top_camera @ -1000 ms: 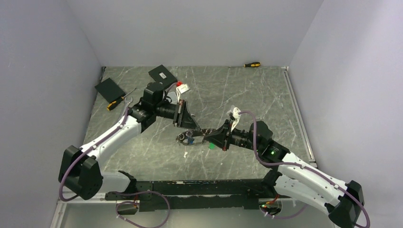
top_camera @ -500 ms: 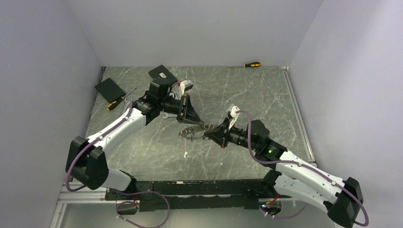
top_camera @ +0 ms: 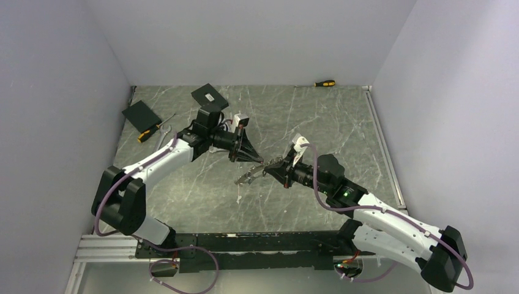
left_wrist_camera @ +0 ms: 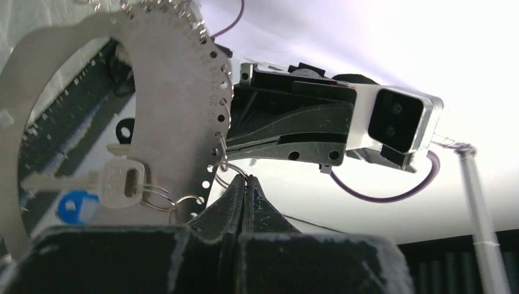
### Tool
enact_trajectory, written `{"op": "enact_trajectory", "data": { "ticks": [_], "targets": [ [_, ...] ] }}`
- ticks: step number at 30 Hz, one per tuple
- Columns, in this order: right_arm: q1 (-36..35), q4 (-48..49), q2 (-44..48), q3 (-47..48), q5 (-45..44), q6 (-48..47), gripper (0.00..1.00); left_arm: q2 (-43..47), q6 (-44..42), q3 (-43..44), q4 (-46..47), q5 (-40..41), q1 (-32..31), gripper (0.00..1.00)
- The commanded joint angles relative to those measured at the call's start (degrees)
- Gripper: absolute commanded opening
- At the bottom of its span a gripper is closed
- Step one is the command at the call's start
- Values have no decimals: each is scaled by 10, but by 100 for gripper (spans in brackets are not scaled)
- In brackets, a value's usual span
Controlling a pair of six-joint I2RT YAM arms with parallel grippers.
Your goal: Put the keys on the keyring
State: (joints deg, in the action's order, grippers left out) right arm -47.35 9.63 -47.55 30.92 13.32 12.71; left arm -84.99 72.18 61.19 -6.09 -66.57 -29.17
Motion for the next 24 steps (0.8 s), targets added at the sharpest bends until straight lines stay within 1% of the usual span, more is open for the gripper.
{"op": "enact_trajectory", "data": {
  "ticks": [1, 6, 10, 15, 19, 24],
  "targets": [
    [-2, 36, -2, 15, -18, -31, 0, -3, 101, -28, 56, -56, 1, 0],
    [-2, 38, -12, 20, -9, -34, 0, -8, 88, -29, 25, -64, 1, 0],
    [-2, 39, -9, 14, -3, -28, 0, -12, 164, -55, 131, -68, 1, 0],
    [-3, 37, 13, -6, -6, -10, 0, -26, 234, -83, 238, -58, 3, 0],
    [-2, 48, 29, -19, -10, 6, 0, -33, 261, -100, 270, -40, 5, 0],
    [-2, 66, 18, -25, -2, 14, 0, -49, 353, -134, 414, -13, 6, 0]
  ]
}}
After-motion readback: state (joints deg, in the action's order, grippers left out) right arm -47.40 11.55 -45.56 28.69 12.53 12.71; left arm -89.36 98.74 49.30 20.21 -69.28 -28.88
